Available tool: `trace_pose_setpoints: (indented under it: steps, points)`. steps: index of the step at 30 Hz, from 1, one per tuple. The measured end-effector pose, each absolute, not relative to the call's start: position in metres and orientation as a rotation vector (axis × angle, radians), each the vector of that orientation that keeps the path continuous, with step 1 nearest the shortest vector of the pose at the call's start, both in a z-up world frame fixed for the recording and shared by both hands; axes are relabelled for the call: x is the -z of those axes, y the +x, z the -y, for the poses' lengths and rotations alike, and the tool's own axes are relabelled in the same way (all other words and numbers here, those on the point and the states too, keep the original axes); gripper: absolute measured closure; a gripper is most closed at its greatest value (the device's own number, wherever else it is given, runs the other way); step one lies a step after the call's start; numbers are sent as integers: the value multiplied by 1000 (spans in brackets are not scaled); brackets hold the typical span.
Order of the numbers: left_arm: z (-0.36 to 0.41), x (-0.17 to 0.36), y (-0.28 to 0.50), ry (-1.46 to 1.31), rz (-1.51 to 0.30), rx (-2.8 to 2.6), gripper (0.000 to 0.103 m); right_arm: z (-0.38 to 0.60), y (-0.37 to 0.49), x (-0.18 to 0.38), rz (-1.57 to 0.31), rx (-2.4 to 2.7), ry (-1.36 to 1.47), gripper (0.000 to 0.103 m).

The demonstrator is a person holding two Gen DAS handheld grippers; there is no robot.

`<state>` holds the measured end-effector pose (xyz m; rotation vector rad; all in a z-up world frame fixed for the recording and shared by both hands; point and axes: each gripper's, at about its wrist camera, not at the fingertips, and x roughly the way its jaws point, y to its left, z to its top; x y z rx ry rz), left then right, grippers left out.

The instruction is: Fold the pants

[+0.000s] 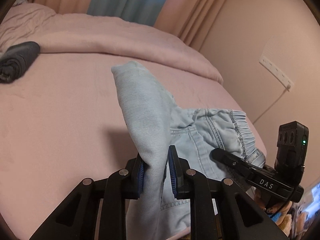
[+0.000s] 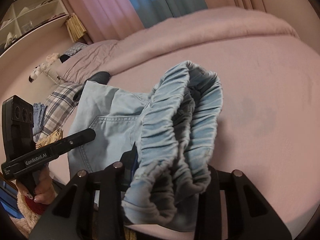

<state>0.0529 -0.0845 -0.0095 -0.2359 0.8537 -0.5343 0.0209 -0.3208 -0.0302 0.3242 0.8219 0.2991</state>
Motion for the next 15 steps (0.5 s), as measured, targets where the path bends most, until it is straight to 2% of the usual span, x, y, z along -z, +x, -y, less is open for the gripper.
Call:
trace_pose_setpoints:
  steps: [6, 15]
  points:
    - [79, 15, 76, -226, -827, 460, 84, 307, 55, 35, -836, -326, 321, 67]
    - [73, 65, 100, -294, -906, 402, 84, 288, 79, 73, -919, -287, 274, 67]
